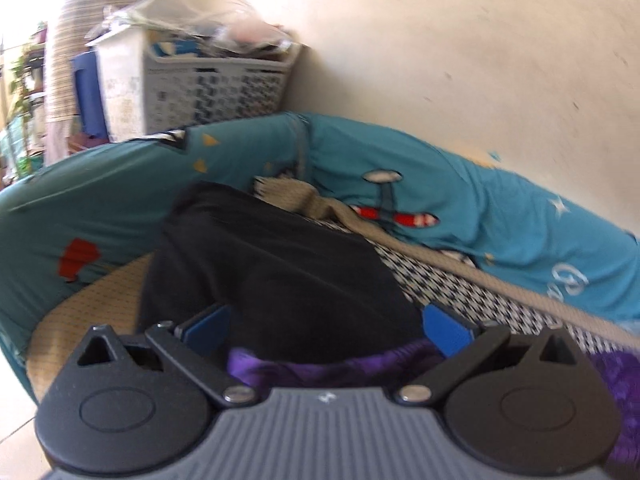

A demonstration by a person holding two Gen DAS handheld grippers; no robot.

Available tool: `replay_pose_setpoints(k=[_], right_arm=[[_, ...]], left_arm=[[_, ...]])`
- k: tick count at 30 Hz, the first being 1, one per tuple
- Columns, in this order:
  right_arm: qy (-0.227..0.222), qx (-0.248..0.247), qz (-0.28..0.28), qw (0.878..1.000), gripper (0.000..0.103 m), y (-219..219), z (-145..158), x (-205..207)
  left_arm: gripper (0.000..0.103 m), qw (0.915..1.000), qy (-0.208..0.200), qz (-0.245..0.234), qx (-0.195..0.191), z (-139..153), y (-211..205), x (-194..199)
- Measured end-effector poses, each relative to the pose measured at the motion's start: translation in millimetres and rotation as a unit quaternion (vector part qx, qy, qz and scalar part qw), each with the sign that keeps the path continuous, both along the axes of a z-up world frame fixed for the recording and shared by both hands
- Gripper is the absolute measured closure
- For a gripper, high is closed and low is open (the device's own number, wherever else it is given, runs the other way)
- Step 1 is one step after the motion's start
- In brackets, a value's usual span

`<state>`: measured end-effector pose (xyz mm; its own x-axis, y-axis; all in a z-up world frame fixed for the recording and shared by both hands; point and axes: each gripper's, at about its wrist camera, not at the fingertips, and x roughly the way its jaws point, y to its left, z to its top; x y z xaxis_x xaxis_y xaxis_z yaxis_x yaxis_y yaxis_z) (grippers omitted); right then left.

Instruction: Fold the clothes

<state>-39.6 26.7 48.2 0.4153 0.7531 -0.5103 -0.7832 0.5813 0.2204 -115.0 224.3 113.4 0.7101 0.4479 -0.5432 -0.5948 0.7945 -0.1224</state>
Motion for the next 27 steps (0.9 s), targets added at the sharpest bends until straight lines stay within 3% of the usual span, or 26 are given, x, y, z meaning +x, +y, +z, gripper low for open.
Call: replay_pose_setpoints(k=[6, 13, 16, 27], right_arm=[[0.017, -0.021, -0.066, 0.997, 0.075, -56, -14, 22], [0.013, -0.029, -0.118, 0.992, 0.073, -94, -25, 47], [-0.004, -0.036, -0.140, 0.989, 0.071, -103, -25, 63], [-0.033, -0.056, -0.169, 0.983, 0.062, -100, -25, 129]], left_arm=[[0.000, 0.9967, 0.042, -0.064, -0.027, -21, -31, 34], [0.000, 0.9903, 0.087, -0.091, -0.058, -47, -53, 66], [0.000, 0.9866, 0.094, -0.103, -0.085, -56, -59, 78], [0.000, 0.9766, 0.138, -0.128, -0.105, -88, -89, 123]])
